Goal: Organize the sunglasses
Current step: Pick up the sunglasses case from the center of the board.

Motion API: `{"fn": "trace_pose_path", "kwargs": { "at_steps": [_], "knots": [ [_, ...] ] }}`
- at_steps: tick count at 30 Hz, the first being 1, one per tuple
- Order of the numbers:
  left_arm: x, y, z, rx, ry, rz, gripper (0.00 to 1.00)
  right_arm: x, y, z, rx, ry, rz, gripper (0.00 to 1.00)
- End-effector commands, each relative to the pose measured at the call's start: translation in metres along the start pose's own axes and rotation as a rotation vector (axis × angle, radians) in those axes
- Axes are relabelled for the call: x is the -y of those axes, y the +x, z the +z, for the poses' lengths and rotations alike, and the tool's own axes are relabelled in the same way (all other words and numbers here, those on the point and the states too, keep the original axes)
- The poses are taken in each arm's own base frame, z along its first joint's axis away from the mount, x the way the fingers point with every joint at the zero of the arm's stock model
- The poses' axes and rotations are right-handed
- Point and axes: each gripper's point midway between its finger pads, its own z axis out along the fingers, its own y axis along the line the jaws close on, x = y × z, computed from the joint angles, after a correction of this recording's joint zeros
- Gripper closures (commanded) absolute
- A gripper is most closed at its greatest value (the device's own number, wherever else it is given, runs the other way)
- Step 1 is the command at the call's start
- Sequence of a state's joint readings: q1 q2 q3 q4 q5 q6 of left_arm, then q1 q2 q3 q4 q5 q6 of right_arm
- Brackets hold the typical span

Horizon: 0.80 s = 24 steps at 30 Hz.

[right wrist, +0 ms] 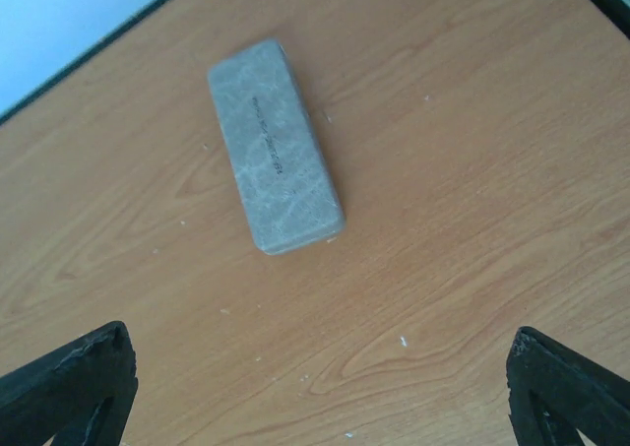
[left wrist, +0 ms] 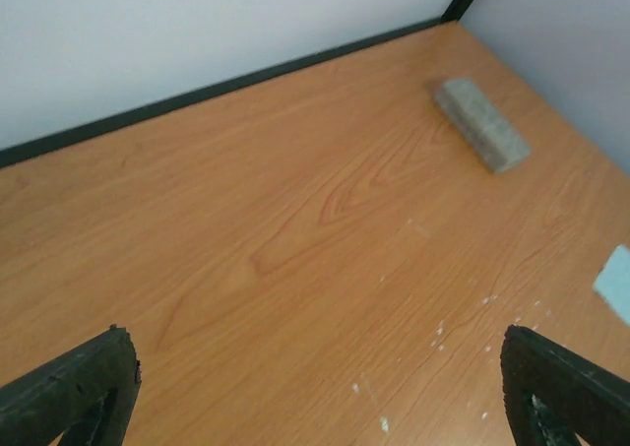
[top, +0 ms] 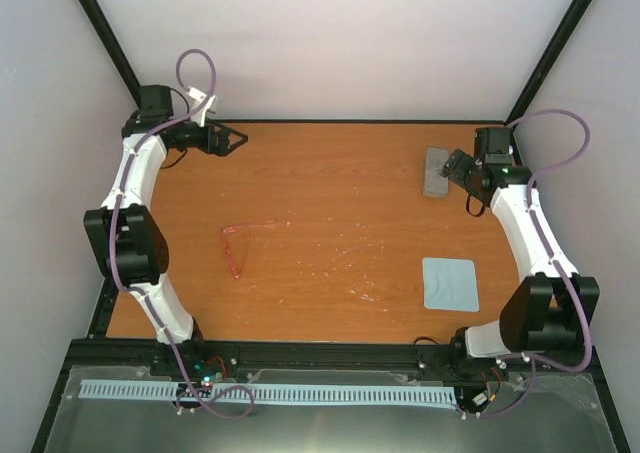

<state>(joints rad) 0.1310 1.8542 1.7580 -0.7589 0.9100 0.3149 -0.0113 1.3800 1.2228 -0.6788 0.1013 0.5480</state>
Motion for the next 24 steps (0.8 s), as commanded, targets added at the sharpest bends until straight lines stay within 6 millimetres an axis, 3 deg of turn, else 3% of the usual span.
{"fn": "trace_pose_path", "kwargs": {
  "at_steps": [1, 5, 9, 12, 17, 24],
  "knots": [
    [-0.014, 0.006, -0.003, -0.04, -0.191, 0.091, 0.02, 0.004, 0.006, 0.007, -0.086, 0.048, -0.046, 0.0],
    [-0.02, 0.008, -0.003, -0.05, -0.217, 0.086, 0.02, -0.019, 0.036, 0.014, -0.227, -0.111, -0.205, 0.0],
    [-0.024, 0.005, -0.003, -0.049, -0.24, 0.102, 0.02, -0.023, 0.044, 0.023, -0.255, -0.142, -0.197, 0.0],
    [-0.036, 0.008, 0.0, -0.073, -0.268, 0.094, 0.04, -0.031, 0.038, 0.034, -0.297, -0.13, -0.199, 0.03],
    [-0.051, 0.012, 0.007, -0.119, -0.286, 0.092, 0.04, -0.025, 0.03, 0.066, -0.369, 0.044, -0.243, 0.12],
    [-0.064, 0.02, 0.012, -0.145, -0.318, 0.083, 0.03, -0.04, 0.012, 0.115, -0.398, 0.143, -0.325, 0.04]
  ]
}}
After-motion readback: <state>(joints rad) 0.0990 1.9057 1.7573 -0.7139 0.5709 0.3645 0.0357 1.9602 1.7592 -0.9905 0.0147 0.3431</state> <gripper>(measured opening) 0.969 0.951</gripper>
